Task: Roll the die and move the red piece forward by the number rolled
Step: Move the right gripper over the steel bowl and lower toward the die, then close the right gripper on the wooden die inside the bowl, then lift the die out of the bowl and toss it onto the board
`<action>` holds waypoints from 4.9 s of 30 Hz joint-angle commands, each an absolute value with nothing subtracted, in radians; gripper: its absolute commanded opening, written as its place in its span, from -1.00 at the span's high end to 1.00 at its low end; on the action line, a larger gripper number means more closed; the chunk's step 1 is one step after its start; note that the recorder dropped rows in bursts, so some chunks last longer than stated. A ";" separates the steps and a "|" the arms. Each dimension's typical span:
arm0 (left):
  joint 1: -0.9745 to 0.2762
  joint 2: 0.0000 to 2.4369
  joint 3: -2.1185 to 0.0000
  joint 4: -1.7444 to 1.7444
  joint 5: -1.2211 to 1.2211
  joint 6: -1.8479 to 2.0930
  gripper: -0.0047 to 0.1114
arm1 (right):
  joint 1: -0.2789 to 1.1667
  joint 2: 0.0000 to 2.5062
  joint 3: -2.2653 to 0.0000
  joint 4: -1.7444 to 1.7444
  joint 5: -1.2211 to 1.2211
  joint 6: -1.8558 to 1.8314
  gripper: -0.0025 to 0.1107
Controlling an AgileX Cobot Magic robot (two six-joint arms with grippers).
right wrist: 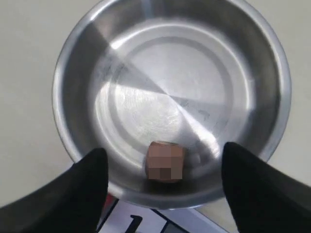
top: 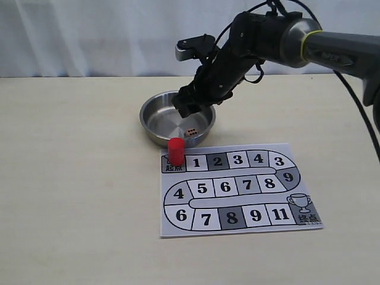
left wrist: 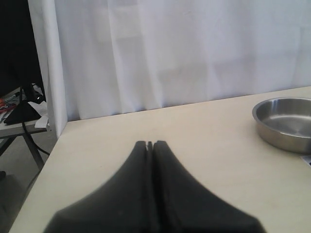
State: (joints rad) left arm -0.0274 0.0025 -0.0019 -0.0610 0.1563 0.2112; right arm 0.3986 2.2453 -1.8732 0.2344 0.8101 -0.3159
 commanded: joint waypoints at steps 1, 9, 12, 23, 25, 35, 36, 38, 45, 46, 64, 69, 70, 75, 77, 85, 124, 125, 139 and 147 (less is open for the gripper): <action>-0.035 0.000 0.000 -0.063 0.144 0.212 0.92 | 0.399 2.277 -1.882 0.250 0.765 -0.362 -0.17; -0.035 0.000 0.000 -0.060 0.144 0.212 0.92 | 0.399 2.323 -1.882 0.312 0.716 -0.408 -0.17; -0.035 0.000 0.000 -0.060 0.144 0.212 0.92 | 0.399 2.334 -1.883 0.363 0.704 -0.408 -0.17; -0.035 0.000 0.000 -0.060 0.144 0.212 0.92 | 0.399 2.385 -1.992 0.224 0.826 -0.197 -0.13; -0.035 0.000 0.000 -0.060 0.144 0.212 0.92 | 0.399 2.401 -2.030 0.217 0.863 -0.191 -0.13; -0.035 0.000 0.000 -0.060 0.144 0.212 0.92 | 0.443 2.455 -2.069 0.149 0.845 -0.198 -0.13; -0.035 0.000 0.000 -0.060 0.144 0.212 0.92 | 0.445 2.454 -2.069 0.125 0.845 -0.189 -0.13; -0.035 0.000 0.000 -0.060 0.144 0.212 0.92 | 0.445 2.455 -2.069 0.118 0.855 -0.152 -0.13; -0.035 0.000 0.000 -0.063 0.142 0.212 0.92 | 0.445 2.459 -2.069 0.089 0.871 -0.122 -0.13; -0.035 0.000 0.000 -0.063 0.142 0.212 0.92 | 0.445 2.459 -2.069 0.089 0.871 -0.122 -0.13; -0.035 0.000 0.000 -0.056 0.144 0.212 0.92 | 0.443 2.463 -2.069 0.085 0.890 -0.037 0.23; -0.035 0.000 0.000 -0.056 0.144 0.212 0.92 | 0.443 2.463 -2.069 0.085 0.843 -0.037 0.61; -0.035 0.000 0.000 -0.056 0.144 0.212 0.92 | 0.443 2.463 -2.069 0.085 0.837 -0.037 0.65; -0.035 0.000 0.000 -0.056 0.144 0.212 0.92 | 0.443 2.463 -2.118 0.085 0.841 -0.037 0.88; -0.035 0.000 0.000 -0.056 0.144 0.212 0.92 | 0.443 2.463 -2.140 0.085 0.843 -0.037 0.88; -0.035 0.000 0.000 -0.056 0.144 0.212 0.92 | 0.443 2.462 -2.152 0.088 0.832 -0.037 0.88; -0.035 0.000 0.000 -0.040 0.144 0.212 0.92 | 0.090 1.748 -1.041 -0.064 0.443 -0.029 0.88; -0.035 0.000 0.000 -0.040 0.144 0.212 0.92 | 0.069 1.743 -1.025 -0.072 0.434 -0.029 0.88; -0.035 0.000 0.000 -0.040 0.144 0.212 0.92 | -0.046 1.758 -0.988 0.247 0.403 -0.215 0.81; -0.035 0.000 0.000 -0.038 0.144 0.212 0.92 | -0.031 1.858 -0.988 1.057 0.552 -1.057 -0.57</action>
State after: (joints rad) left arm -0.0274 0.0004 -0.0019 -0.0388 0.1563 0.2112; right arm -0.0299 1.8569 -0.9903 1.0377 0.5992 -1.0176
